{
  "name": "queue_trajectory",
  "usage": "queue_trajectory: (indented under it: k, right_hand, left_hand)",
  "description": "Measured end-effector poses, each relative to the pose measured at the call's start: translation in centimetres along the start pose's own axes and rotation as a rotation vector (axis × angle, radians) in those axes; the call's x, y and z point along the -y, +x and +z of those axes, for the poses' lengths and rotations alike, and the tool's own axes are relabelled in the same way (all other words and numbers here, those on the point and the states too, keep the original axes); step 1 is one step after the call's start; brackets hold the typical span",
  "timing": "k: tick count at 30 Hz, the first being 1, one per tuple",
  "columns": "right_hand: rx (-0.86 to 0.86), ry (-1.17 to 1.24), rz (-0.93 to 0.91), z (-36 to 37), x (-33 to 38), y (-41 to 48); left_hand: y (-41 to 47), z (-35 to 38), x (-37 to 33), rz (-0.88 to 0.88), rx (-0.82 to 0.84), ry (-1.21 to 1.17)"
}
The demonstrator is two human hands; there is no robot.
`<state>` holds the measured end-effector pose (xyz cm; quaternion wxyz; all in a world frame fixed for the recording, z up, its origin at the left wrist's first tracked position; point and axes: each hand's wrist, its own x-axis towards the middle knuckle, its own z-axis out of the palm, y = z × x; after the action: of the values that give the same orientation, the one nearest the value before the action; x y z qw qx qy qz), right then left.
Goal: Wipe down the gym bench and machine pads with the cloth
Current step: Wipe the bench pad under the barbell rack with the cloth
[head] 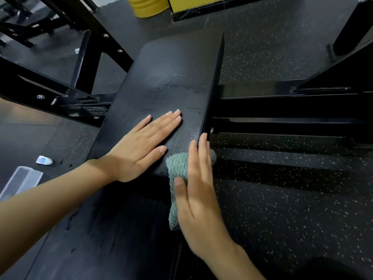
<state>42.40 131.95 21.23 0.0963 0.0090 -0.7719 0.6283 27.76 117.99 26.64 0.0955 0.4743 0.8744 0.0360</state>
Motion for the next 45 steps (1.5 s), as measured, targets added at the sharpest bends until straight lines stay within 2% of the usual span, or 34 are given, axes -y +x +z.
queue_trajectory:
  k: [5, 18, 31, 36, 45]
  right_hand:
    - [-0.018, 0.002, -0.007, -0.2, -0.3, 1.1]
    - [-0.103, -0.045, 0.031, -2.7, -2.7, 10.6]
    - [-0.032, -0.054, -0.011, -0.8, -0.8, 3.3]
    - [-0.028, -0.001, 0.015, -1.6, -1.2, 5.5]
    - [-0.079, -0.085, 0.003, -3.5, -3.0, 12.2]
  left_hand:
    - [0.5, -0.3, 0.2, 0.006, -0.011, 0.000]
    - [1.4, -0.5, 0.8, 0.007, -0.014, 0.018]
    - [2.5, -0.6, 1.3, 0.019, -0.039, 0.008]
    - [2.9, -0.8, 1.6, 0.020, -0.046, 0.005]
    - [3.5, -0.9, 2.2, 0.028, -0.046, 0.002]
